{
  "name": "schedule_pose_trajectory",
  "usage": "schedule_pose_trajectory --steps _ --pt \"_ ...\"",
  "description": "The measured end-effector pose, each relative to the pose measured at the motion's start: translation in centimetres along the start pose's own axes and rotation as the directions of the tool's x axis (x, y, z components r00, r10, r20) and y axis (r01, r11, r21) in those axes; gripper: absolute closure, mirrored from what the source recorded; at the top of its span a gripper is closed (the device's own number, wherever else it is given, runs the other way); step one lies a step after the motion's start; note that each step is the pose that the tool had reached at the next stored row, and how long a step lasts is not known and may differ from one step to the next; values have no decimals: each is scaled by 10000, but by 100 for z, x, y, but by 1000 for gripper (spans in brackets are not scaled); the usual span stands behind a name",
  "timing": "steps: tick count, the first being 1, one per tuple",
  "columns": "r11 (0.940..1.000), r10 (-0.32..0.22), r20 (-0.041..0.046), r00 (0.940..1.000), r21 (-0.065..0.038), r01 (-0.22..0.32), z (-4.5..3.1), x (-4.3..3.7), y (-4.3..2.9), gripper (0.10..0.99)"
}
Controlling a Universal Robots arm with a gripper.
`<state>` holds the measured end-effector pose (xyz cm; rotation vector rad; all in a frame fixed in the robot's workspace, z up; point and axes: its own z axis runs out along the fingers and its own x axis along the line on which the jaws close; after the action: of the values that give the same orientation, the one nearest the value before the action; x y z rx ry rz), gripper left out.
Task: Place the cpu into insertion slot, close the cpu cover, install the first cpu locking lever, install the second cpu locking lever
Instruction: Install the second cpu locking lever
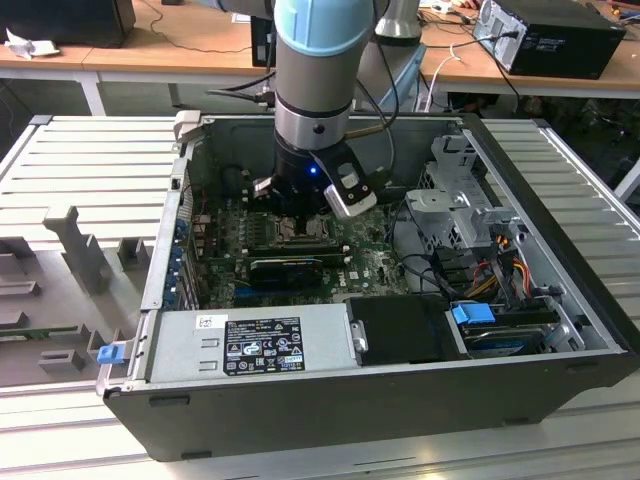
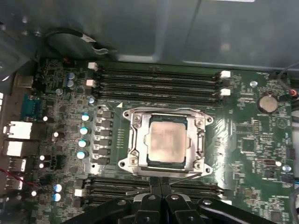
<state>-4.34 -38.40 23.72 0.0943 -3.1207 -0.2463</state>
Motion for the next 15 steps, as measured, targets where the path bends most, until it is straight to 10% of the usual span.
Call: schedule_pose_trajectory --steps 9,11,15 --pt "10000 -4 -2 10000 -16 4 251 132 -38 980" --pt "9994 -6 20 10000 -340 6 251 150 -92 980" --pt "9979 -21 36 10000 -652 24 247 238 -171 980"
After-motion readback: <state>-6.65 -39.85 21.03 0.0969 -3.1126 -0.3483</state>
